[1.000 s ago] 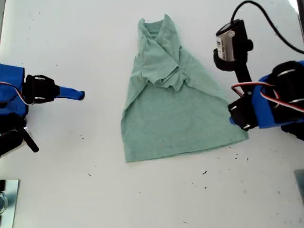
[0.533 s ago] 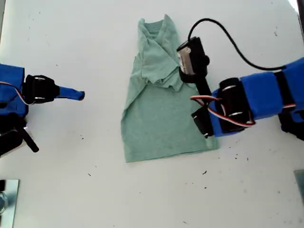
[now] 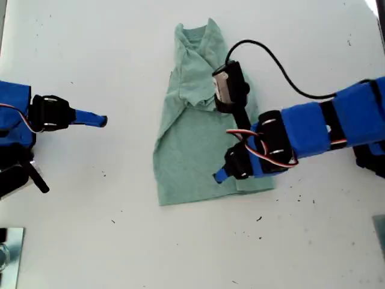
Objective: Fold t shirt
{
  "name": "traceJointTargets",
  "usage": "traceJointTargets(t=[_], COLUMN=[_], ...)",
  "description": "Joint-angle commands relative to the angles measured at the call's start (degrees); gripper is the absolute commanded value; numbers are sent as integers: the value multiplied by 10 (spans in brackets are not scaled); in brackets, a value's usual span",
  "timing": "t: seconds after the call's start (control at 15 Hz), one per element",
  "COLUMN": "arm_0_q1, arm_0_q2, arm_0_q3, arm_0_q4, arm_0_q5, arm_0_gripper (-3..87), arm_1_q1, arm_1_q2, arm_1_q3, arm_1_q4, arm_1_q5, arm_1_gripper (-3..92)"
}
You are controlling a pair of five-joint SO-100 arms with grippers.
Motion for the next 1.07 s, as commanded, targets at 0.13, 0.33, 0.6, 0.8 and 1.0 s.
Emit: traceJointTargets(t=[0.13, 0.33, 0.6, 0.8, 1.0], arm_0_q1=[4, 3, 0, 44, 106], arm_0_q2=[5, 5, -1, -104, -284], arm_0_q3=[6, 7, 6, -61, -270], arm_0_q4=[1, 1, 0, -16, 50], arm_0_q5=[1, -1, -3, -91, -169], arm_0_gripper=[-2, -2, -2, -2, -2], arm_1_q1=[44, 129, 161, 189, 196], arm_1_q2=[266, 585, 768, 770, 769], arm_1_q3=[129, 548, 837, 876, 880], arm_1_q4=[83, -70, -156, -197, -203], arm_1_q5=[-74, -127, -125, -142, -152], arm_1_gripper=[182, 39, 24, 24, 24])
